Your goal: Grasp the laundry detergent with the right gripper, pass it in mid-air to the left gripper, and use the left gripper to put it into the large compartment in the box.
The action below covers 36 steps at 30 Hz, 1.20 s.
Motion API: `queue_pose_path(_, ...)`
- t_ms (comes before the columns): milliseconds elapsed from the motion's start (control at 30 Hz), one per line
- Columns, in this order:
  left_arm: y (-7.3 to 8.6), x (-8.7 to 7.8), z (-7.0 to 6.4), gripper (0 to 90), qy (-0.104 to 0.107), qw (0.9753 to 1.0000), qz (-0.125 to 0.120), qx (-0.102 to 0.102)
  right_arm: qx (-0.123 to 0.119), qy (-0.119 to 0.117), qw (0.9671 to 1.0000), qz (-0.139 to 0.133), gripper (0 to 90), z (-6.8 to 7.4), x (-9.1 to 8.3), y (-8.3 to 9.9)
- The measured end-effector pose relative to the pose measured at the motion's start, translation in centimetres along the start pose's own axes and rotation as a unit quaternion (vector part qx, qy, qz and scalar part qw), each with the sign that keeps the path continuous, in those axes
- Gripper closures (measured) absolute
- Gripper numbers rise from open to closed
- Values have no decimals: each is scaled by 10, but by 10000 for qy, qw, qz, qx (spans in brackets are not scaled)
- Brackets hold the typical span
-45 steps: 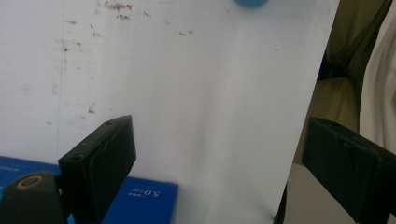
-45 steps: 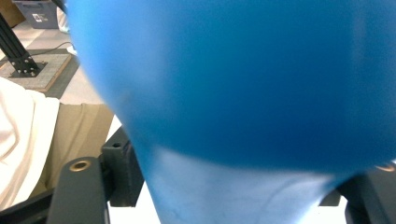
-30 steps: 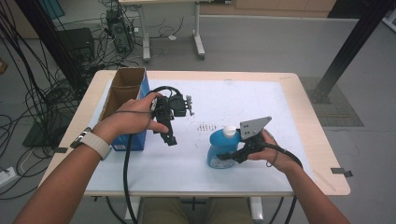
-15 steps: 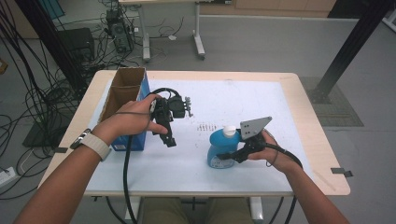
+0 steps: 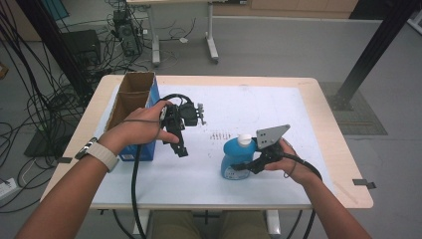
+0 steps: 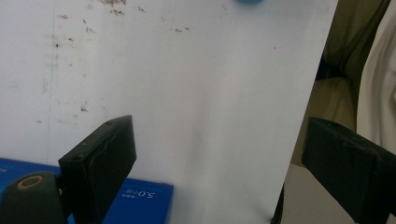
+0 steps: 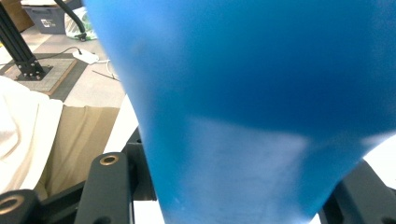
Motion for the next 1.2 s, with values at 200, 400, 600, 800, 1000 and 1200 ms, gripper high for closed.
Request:
queue_pose_path(200, 0, 0, 0, 107, 0, 10000, -11, -16, 8, -11, 10000, 17, 433, 0, 0, 0)
queue_pose_path(400, 0, 0, 0, 107, -11, 10000, -30, -24, 33, -26, 10000, 17, 438, -1, 0, 0)
queue_pose_path(600, 0, 0, 0, 107, 2, 10000, -20, -17, 35, -29, 10000, 30, 439, -1, 0, 0)
queue_pose_path(800, 0, 0, 0, 107, -8, 10000, -25, -18, 40, -35, 10000, 33, 438, -1, 0, 0)
queue_pose_path(1000, 0, -1, 0, 107, -7, 10000, -17, -26, 59, -46, 10000, 17, 438, -1, 0, 0)
queue_pose_path(1200, 0, -2, 0, 107, -17, 10000, -29, -30, 65, -49, 10000, -1, 438, -1, 0, 0)
Point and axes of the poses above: each handheld gripper's, and its own axes: x roughly forward along the jaws, y roughly out of its underside, z roughly to its left, the point moved 6 cm from there along x, roughly forward along the jaws, and after that the axes turned 10 degrees about -z, right-handed, at the moved point
